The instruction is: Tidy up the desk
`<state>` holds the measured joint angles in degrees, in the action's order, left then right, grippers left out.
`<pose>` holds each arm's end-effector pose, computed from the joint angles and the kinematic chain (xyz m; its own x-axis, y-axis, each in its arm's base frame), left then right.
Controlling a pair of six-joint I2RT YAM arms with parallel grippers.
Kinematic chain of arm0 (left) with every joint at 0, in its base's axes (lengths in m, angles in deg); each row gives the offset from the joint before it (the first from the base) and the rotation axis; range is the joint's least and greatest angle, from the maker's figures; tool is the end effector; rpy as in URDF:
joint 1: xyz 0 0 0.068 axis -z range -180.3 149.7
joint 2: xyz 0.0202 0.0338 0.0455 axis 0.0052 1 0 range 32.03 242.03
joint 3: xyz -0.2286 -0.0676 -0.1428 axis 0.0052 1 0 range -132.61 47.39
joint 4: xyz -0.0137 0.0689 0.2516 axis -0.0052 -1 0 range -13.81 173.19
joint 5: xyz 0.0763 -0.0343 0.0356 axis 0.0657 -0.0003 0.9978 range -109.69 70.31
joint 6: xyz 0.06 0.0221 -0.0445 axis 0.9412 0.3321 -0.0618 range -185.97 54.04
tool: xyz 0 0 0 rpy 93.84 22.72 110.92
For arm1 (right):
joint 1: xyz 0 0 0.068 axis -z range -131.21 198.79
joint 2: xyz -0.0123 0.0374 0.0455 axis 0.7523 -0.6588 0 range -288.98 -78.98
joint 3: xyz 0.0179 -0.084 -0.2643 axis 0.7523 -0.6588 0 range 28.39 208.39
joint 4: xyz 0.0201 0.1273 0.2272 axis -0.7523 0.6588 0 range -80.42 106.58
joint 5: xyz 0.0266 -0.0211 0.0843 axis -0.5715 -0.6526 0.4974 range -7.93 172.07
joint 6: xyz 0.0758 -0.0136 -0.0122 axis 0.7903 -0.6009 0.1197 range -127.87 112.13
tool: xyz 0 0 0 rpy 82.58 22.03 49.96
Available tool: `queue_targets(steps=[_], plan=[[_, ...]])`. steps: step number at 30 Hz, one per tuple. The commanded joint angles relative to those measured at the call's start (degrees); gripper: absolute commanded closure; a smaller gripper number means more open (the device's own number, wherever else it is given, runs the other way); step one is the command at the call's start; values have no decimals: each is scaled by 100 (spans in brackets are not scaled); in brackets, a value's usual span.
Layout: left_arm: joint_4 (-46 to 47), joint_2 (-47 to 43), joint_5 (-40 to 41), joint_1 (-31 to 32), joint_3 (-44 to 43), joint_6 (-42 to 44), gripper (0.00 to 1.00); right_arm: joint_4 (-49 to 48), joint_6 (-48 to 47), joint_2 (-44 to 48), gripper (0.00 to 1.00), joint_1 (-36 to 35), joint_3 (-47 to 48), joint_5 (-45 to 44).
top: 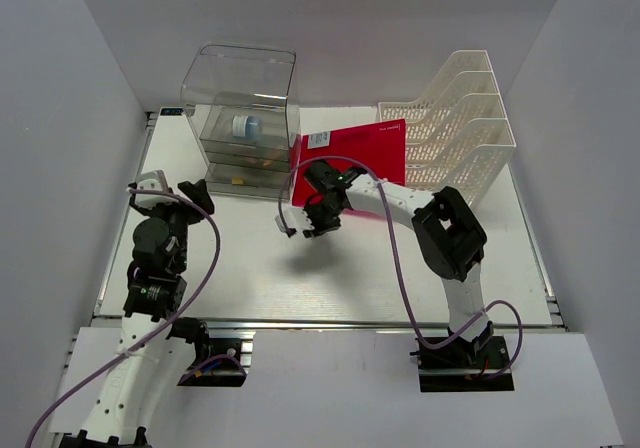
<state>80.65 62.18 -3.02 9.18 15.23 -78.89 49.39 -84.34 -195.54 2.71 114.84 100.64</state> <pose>0.1683 -0.0087 0.3161 0.0192 -0.2205 -0.9752 -0.1241 0.9673 -0.2211 0.2825 0.3238 0.1547 0.5852 -0.7210 -0.3711 -0.8109 -0.5224 -0.2638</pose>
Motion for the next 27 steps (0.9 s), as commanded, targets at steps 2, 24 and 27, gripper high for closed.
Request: queue_targets(steps=[2, 24, 27], plan=[[44, -132, 319, -33, 61, -61, 16, -1192, 1984, 133, 100, -278, 880, 25], [70, -159, 548, -86, 105, -131, 14, -5053, 3762, -1607, 100, -621, 2156, -2981], [61, -159, 539, -86, 114, -122, 14, -4993, 3701, -1652, 86, -612, 2147, -2938]])
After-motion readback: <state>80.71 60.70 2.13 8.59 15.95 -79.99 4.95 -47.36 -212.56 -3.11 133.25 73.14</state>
